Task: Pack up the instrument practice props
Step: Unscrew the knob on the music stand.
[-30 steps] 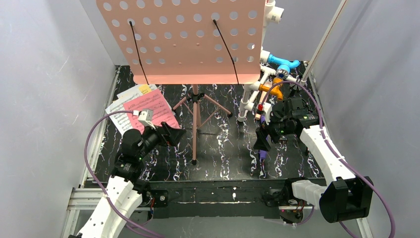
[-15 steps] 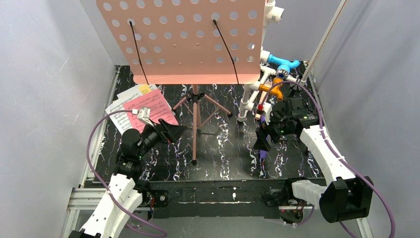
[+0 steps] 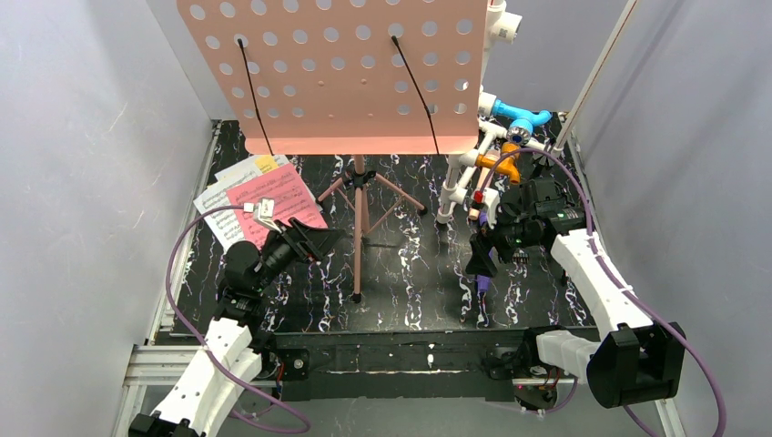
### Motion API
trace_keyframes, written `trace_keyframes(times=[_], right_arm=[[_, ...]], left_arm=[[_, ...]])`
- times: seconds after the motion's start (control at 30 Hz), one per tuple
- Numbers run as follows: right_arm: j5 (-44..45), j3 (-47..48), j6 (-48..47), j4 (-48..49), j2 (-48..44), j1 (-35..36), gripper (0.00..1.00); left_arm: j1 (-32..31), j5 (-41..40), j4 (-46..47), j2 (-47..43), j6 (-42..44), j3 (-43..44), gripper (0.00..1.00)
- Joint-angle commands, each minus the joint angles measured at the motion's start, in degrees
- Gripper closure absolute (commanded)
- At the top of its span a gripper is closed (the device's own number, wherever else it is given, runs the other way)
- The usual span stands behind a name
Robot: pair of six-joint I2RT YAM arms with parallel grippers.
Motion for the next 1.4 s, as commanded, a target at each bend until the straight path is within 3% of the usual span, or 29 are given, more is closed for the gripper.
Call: trace_keyframes(times=[0.0, 0.17, 0.43, 0.67, 0.83, 0.93, 1.13, 1.37], right_arm=[[-0.6, 1.1, 0.7, 2.7, 1.7, 0.7, 0.00], [-0.4, 1.7, 0.7, 3.2, 3.1, 1.5, 0.00], [-0.6, 1.2, 0.8, 3.4, 2.8, 1.6, 0.00], [-0.3, 1.1, 0.8, 3.4, 2.5, 1.6, 0.00], [-0.2, 1.1, 1.0, 3.4, 2.5, 1.6, 0.00], [-0.2, 1.1, 1.0, 3.5, 2.7, 1.6, 0.00], [0.0, 1.1, 1.0, 3.6, 2.6, 1.6, 0.00], [0.1, 1.1, 1.0, 3.6, 2.6, 1.6, 0.00]], left_arm=[[0.5, -2.2, 2.6, -0.9, -1.4, -1.0, 0.00], [0.9, -8.7, 3.0, 0.3, -6.8, -1.3, 0.00], [0.9, -8.9, 9.5, 6.2, -10.7, 5.0, 0.00], [0.9, -5.2, 20.3, 17.8, -20.0, 10.7, 0.20], [0.9, -4.6, 20.9, 20.8, -24.2, 13.1, 0.32], [0.9, -4.6, 20.9, 22.2, -28.6, 13.2, 0.44], [-0.2, -4.4, 20.7, 24.0, -32.1, 13.1, 0.48], [-1.5, -4.2, 18.2, 25.8, -33.3, 15.2, 0.62]])
